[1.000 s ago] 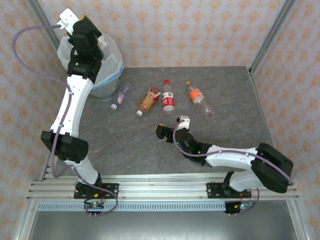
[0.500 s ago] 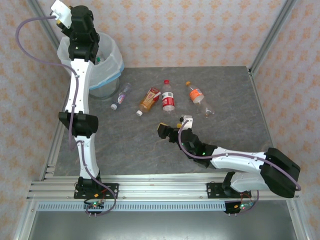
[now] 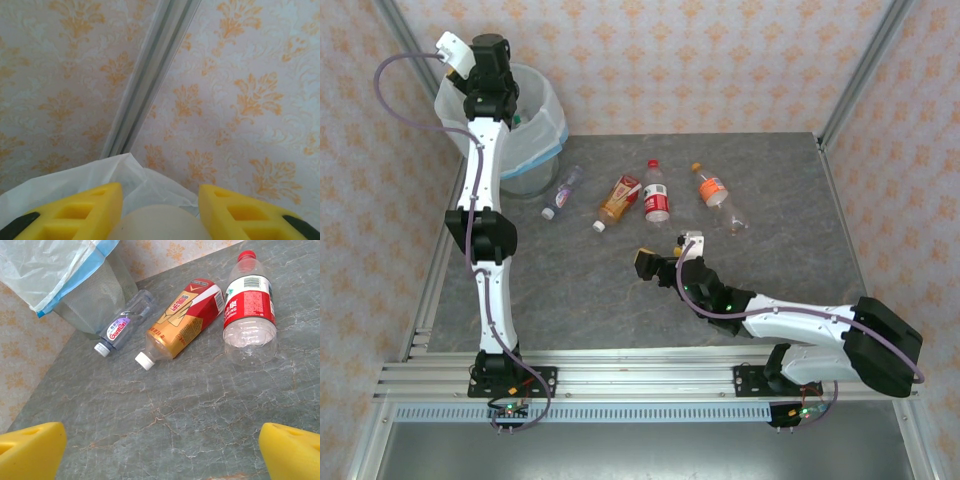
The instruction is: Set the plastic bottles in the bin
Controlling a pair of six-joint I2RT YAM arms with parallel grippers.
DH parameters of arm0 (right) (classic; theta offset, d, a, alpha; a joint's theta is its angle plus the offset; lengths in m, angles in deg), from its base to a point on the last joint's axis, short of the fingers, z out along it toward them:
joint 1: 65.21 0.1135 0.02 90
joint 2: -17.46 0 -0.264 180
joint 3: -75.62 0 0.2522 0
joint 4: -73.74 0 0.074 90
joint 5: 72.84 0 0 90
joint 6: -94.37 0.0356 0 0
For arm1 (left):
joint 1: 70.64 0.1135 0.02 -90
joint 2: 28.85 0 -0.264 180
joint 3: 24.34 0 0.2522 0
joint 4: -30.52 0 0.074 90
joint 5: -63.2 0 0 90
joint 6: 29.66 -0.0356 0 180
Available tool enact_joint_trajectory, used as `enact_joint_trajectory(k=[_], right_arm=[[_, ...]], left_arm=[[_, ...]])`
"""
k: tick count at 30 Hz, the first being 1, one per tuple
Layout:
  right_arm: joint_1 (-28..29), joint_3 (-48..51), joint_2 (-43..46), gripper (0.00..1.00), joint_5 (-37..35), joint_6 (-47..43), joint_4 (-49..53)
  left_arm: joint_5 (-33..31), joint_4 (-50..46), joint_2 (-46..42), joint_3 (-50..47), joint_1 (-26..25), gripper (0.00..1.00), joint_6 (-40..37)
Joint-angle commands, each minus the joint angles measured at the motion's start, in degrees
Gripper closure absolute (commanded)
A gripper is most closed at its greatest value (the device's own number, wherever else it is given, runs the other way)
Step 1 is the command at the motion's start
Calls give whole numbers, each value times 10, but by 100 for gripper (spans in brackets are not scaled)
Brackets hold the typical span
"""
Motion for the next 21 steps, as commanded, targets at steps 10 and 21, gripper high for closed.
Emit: enact_joint_trajectory(k=[10,21], right_arm=[[2,-1,6,1,1,-14,13],[0,-9,1,1,1,-6,32]], left_arm=[[49,-10,2,40,12,13,27],[135,-60,-41,40,12,0,52]])
